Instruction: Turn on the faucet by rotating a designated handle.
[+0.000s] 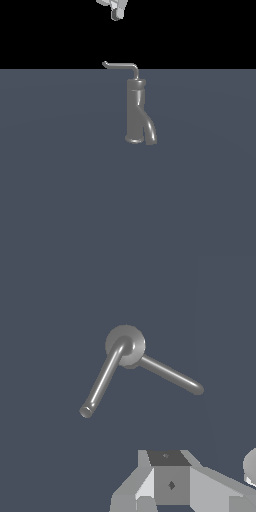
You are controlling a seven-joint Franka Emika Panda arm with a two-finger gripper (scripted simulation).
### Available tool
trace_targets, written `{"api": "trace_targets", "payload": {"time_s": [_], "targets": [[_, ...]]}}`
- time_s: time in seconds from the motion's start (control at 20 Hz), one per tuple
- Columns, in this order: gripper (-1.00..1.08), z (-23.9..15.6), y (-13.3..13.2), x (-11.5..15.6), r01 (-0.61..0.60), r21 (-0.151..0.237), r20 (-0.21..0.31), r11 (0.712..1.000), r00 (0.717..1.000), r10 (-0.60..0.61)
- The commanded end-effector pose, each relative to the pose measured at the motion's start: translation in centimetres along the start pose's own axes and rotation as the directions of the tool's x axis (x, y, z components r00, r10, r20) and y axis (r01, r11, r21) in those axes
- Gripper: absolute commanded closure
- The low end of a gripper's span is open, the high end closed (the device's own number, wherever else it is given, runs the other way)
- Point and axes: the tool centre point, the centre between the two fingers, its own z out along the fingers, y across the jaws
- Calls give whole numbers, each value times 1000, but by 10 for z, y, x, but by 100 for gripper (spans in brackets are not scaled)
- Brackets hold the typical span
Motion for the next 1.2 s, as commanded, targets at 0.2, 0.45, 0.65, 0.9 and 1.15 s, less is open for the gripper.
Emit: {"api": "trace_targets", "payload": {"time_s": [0.2,0.45,0.65,0.9,1.15], "targets": [[108,32,-38,18,-167,-9,-31,986,986,166],[108,59,-65,30,-285,-10,-65,958,957,284],[108,77,-83,36,-358,-5,-91,934,930,356],[108,95,-98,41,-420,3,-116,908,901,417],[108,105,-107,43,-452,10,-131,892,884,450]]}}
